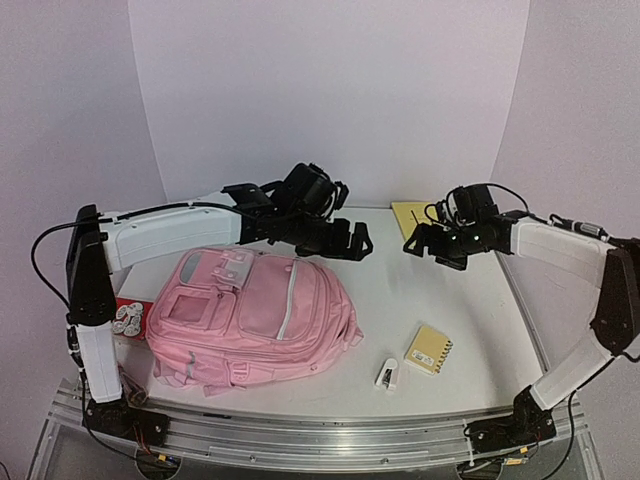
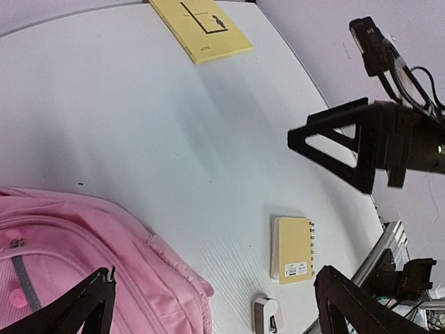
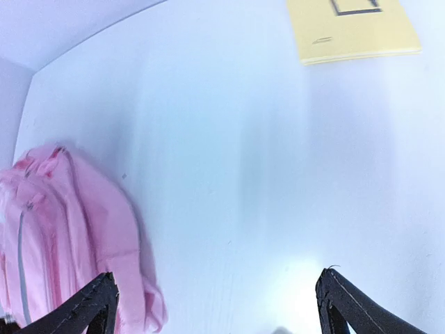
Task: Pack the student bag
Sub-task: Place the book in the student bag, then adjust the book at the center of the board.
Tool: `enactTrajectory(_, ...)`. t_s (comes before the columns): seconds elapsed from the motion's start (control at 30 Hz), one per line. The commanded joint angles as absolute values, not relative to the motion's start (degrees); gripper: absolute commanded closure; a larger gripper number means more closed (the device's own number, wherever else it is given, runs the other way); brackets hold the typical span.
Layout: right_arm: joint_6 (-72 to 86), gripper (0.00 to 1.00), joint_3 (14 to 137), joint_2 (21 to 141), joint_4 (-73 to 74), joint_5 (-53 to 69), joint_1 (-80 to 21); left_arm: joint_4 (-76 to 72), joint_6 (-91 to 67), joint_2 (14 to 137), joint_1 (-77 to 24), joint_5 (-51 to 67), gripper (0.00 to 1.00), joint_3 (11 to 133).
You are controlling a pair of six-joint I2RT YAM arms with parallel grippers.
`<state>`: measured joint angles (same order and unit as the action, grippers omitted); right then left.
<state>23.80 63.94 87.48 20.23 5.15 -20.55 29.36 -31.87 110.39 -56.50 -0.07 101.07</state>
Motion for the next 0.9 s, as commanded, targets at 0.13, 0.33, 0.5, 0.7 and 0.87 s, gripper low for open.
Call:
enactTrajectory(0.13,22.27,0.09,85.61,109.92,25.69,14.47,-3.84,21.76,-31.64,122.92,-51.9,4.37,0.0,110.93)
enactTrajectory(0.33,24.64,0.13,106.76,129.13,27.66,20.54,3.77,19.88,-31.6,130.41,-50.56,4.5,0.0,117.32)
enactTrajectory(0.5,25.46,0.14,123.97,144.01,27.97,24.18,5.46,17.29,-31.04,134.57,-49.61,4.83,0.0,119.92)
enactTrajectory(0.7,28.45,0.16,140.33,157.26,28.44,25.29,5.79,14.14,-32.59,140.02,-47.1,6.67,0.0,123.26)
enactTrajectory(0.87,32.68,0.29,147.15,163.53,28.38,29.8,5.66,14.02,-34.35,145.67,-44.99,8.82,0.0,128.57)
